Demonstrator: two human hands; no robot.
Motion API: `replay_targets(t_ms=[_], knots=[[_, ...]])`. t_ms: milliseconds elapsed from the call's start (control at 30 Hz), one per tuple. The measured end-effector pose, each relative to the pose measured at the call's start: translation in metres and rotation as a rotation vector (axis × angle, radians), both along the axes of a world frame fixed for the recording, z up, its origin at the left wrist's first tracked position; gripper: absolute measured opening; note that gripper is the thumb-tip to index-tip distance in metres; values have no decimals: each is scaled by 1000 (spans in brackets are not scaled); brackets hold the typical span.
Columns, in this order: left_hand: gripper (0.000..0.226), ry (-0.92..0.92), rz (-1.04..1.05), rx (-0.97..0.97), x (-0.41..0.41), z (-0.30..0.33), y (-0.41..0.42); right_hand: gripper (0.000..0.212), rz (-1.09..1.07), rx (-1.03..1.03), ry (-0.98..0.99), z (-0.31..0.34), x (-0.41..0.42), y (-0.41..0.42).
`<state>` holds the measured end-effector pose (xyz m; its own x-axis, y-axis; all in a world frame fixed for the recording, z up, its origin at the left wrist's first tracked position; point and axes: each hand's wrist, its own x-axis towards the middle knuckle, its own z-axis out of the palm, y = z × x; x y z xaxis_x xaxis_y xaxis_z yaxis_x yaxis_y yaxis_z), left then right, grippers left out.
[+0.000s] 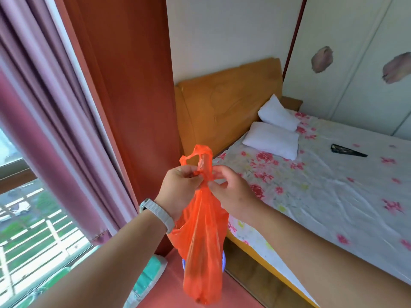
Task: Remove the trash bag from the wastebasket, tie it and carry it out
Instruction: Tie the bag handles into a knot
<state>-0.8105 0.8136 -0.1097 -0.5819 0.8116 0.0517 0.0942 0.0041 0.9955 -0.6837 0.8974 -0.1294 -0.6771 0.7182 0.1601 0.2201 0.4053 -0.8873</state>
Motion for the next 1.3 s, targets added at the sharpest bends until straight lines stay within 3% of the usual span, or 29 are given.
replay_targets(t_ms=[300, 567, 767, 900, 1133, 1300], knots=[[21, 9, -56, 53, 66, 34, -70, 18, 67, -56, 124, 45, 54, -54], [34, 32, 65, 59, 145, 53, -133, 28, 61, -140, 189, 71, 151, -96], [24, 124, 254, 85, 204, 60, -181, 21, 63, -126, 287, 80, 232, -131], [31, 209, 363, 46, 240, 59, -212, 16, 99, -119, 243, 90, 270, -161], [32, 155, 265, 14, 278, 71, -246, 20, 188, -44, 133, 119, 317, -205], [35, -133, -57, 130, 298, 86, -267, 18, 239, -52, 84, 139, 328, -235]])
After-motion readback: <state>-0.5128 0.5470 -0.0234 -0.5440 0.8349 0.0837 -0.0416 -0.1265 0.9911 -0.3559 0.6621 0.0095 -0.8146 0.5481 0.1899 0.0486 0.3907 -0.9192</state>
